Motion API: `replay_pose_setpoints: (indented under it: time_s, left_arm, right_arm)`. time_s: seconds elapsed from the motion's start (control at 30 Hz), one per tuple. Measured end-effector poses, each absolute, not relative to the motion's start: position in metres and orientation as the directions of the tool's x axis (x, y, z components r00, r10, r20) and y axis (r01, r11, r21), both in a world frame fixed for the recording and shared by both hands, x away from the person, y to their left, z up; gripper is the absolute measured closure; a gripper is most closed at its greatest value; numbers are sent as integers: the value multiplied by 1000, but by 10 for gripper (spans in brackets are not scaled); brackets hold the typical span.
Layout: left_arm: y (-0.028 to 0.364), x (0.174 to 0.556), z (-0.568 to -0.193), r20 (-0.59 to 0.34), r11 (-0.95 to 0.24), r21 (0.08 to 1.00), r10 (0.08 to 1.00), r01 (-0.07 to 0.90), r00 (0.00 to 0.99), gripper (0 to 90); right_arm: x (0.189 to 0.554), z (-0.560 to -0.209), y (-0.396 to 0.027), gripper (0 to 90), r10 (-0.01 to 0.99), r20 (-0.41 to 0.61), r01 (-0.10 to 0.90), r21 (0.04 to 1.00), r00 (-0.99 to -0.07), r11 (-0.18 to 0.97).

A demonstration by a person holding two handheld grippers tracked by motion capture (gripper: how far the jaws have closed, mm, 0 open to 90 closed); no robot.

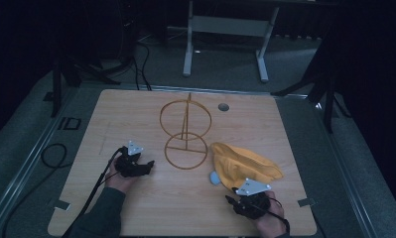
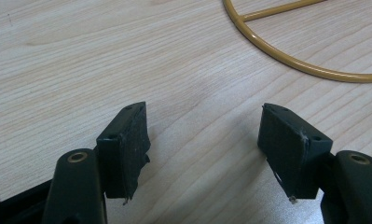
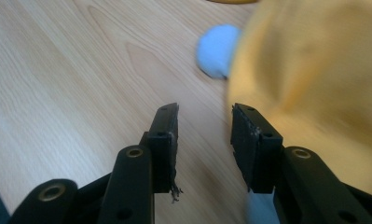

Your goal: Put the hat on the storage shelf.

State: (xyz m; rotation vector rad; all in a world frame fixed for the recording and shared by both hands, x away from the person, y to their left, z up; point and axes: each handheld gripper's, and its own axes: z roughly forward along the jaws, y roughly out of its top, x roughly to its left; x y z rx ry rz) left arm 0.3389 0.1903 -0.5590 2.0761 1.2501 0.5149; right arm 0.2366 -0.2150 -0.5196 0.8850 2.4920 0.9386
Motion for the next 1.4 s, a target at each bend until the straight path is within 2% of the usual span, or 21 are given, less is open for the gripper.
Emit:
replay_pose_setpoints:
  time_s: [0.13,0.33,0.5,0.8,0.97,1.13,1.27,1.4]
  left_arm:
    - [190,339,-559,2,-333,704,884,627,468,337]
    - [190,339,-559,1,-333,705,884,627,467,338]
    - [190,339,-559,2,-333,705,884,626,468,337]
    - [190,339,-559,2,-333,705,884,626,468,337]
    - [190,339,-559,2,-333,705,884,626,468,338]
    - [191,339,-559,2,-335,704,883,626,469,337]
    - [190,339,-559,2,-334,704,884,627,468,338]
    - [190,339,-559,2,-333,705,884,626,467,337]
  right_arm:
    - [229,-514,-235,640,682,-71,454,696,-727,557]
    - [224,-522,-255,821,723,-97,493,668,-684,557]
    - [225,-528,-264,891,747,-94,531,644,-658,550]
    - [231,-545,-253,887,733,-61,549,621,-678,559]
    - [234,-543,-244,832,717,-83,518,635,-693,574]
    - [232,-529,-261,833,762,-104,520,672,-639,527]
    - [235,-532,-271,846,784,-179,552,618,-594,559]
    - [240,-539,-267,859,774,-169,558,601,-610,572]
